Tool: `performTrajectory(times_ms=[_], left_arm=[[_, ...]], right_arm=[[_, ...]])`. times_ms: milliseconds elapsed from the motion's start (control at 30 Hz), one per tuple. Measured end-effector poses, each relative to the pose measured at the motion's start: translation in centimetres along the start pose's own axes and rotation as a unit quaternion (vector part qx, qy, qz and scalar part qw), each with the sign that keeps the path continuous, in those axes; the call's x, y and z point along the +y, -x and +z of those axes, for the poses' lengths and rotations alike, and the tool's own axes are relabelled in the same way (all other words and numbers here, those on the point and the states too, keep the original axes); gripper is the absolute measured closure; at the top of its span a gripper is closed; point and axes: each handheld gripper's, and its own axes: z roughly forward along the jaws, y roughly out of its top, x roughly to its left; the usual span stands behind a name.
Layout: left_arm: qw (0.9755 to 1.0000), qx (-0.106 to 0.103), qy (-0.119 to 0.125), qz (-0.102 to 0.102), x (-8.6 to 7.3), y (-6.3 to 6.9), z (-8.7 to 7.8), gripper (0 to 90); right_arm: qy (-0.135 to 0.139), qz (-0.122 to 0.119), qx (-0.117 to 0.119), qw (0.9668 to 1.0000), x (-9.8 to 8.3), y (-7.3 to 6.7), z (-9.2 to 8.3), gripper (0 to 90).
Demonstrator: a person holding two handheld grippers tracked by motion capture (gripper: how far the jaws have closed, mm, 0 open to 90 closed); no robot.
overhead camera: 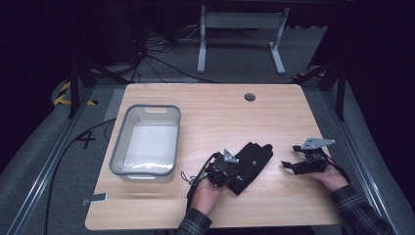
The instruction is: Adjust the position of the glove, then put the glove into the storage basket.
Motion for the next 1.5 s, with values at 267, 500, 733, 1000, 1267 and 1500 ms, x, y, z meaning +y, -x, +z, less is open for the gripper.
performTrajectory(times_ms=[267, 500, 733, 1000, 1267, 1500], left_arm=[[0.9999, -0.001, -0.003, 0.012, 0.3, 0.1, -0.2, 82.0], [0.9996, -0.004, -0.005, 0.027, 1.6, -0.2, -0.6, 50.2], [0.9989, -0.001, -0.002, 0.046, 2.8, -0.7, -0.3, 31.8], [0.9985, 0.006, -0.007, 0.055, 4.9, -1.4, 1.3, 18.0], [0.9974, 0.014, -0.036, 0.060, 5.2, -1.4, 3.9, 14.2], [0.9953, 0.021, -0.065, 0.068, 4.8, -1.5, 5.1, 11.7]], right_arm=[[0.002, -0.001, 0.003, 1.0000, -0.1, 0.0, 0.0, 14.8], [0.000, 0.004, 0.010, 0.9999, -0.1, 0.1, 0.1, 14.3], [-0.005, -0.005, 0.019, 0.9998, 0.0, 0.0, 0.2, 10.3], [-0.005, -0.005, 0.018, 0.9998, 0.0, 0.0, 0.2, 10.3], [-0.006, -0.004, 0.017, 0.9998, 0.0, 0.0, 0.2, 9.8], [-0.006, -0.004, 0.017, 0.9998, 0.0, 0.0, 0.2, 9.8]])
